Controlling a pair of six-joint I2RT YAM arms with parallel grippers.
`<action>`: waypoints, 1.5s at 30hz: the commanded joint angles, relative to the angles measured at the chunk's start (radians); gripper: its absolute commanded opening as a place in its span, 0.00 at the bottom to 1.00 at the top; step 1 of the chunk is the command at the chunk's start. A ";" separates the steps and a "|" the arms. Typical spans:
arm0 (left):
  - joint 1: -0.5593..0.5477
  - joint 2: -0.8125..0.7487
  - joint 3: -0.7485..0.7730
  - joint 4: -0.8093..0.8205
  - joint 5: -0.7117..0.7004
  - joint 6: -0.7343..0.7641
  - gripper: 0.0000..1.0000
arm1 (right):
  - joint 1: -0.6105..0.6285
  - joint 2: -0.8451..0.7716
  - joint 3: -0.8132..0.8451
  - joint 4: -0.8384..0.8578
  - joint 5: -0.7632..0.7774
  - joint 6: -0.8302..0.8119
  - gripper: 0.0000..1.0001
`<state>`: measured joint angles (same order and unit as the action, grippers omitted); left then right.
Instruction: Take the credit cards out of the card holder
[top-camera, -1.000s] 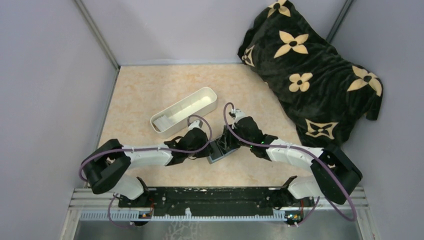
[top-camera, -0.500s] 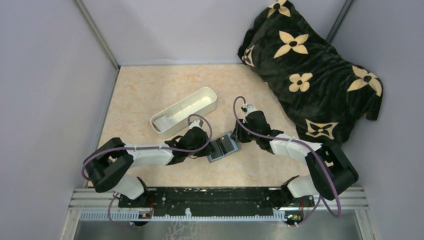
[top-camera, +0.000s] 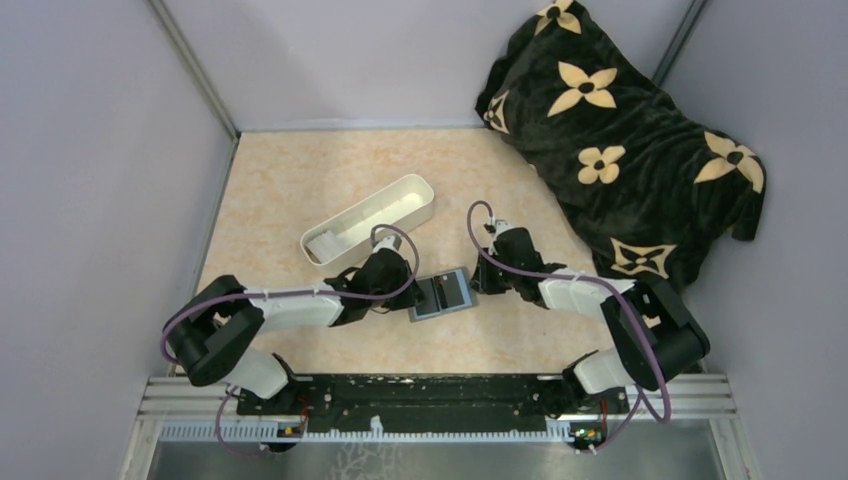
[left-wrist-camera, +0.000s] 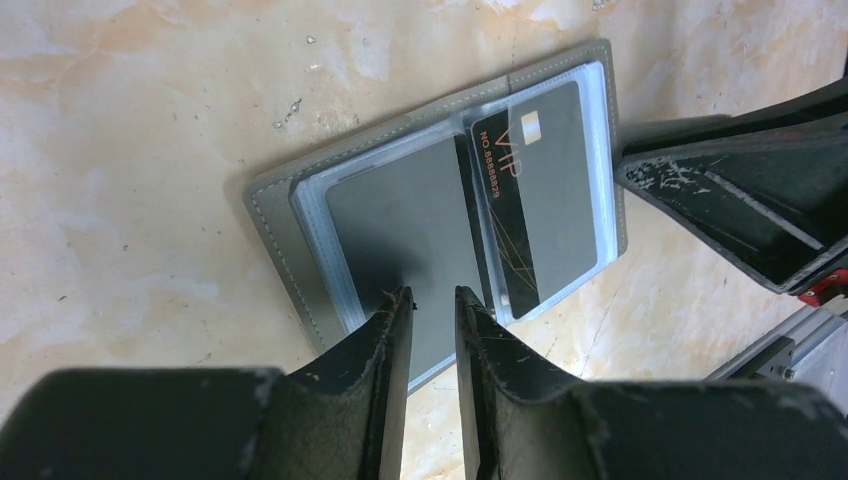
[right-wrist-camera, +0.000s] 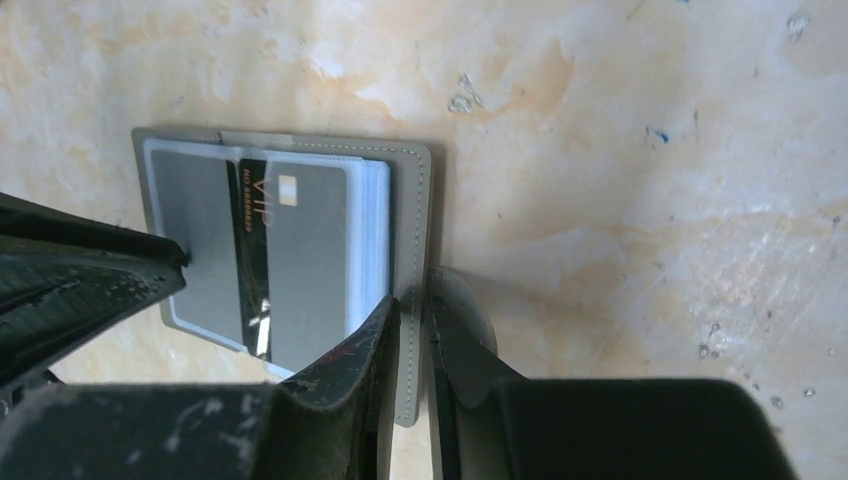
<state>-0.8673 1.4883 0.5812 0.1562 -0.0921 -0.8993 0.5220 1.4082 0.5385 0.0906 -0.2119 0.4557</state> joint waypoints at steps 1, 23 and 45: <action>0.011 0.019 -0.013 -0.158 0.005 0.050 0.30 | -0.002 0.000 -0.026 0.059 -0.053 0.018 0.14; 0.005 0.152 0.041 0.034 0.216 0.001 0.31 | 0.018 -0.015 -0.097 0.076 -0.070 0.028 0.09; 0.042 0.230 -0.314 0.766 0.325 -0.214 0.25 | 0.019 -0.002 -0.101 0.075 -0.084 0.031 0.09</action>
<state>-0.8284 1.6653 0.3138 0.8696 0.2146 -1.0897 0.5346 1.4075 0.4580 0.1905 -0.2951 0.4942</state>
